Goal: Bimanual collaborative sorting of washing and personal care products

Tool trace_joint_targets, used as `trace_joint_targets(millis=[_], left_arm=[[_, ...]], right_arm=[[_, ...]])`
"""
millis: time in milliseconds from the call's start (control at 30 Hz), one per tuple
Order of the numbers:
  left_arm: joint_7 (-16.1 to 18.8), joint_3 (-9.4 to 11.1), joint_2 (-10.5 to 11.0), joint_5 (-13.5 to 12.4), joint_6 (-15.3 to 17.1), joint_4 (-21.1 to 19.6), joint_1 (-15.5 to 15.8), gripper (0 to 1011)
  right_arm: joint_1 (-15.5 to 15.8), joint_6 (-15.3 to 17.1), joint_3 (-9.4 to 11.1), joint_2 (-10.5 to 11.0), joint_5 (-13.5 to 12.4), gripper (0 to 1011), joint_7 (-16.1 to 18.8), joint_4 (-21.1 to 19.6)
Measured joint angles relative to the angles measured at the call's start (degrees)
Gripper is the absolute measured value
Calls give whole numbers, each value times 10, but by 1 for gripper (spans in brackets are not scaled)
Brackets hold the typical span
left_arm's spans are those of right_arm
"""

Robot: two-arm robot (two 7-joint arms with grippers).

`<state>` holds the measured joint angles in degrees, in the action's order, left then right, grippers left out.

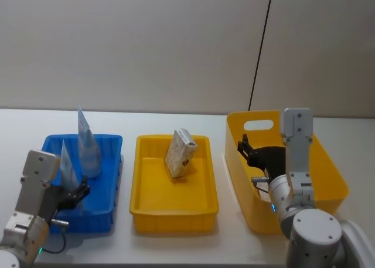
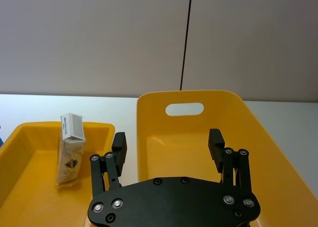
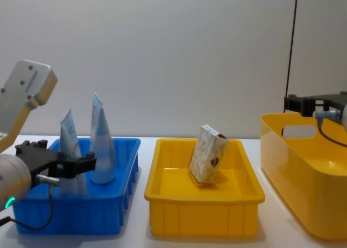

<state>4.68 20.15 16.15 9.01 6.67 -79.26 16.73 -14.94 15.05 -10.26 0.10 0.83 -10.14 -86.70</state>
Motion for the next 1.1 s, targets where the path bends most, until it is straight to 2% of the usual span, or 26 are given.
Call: trace_joint_targets(millis=[167,233,433,633,667,733,833,867,1100], left_arm=[[-5,1,-8,-1,-11,22,10,1002],[-8,1,-10,-2,-16,31,14,970],[-11,1,-17,-5,-24,48,23,833],[-15,0,-24,-8,-31,64,29,621],[-15,0,-24,-8,-32,65,30,621],[-16,0,-26,-9,-33,68,31,527],[-17,-1,-27,-10,-33,70,32,461],[-17,-1,-28,-11,-34,71,32,399],[-21,-3,-31,-14,-41,74,33,329]], right_arm=[[0,0,0,0,0,1004,0,0],[0,0,0,0,0,1004,0,0],[0,0,0,0,0,1004,0,0],[0,0,0,0,0,1004,0,0],[0,0,0,0,0,1004,0,0],[0,0,0,0,0,1003,0,0],[0,0,0,0,0,1004,0,0],[0,0,0,0,0,1004,0,0],[0,0,0,0,0,1004,0,0]])
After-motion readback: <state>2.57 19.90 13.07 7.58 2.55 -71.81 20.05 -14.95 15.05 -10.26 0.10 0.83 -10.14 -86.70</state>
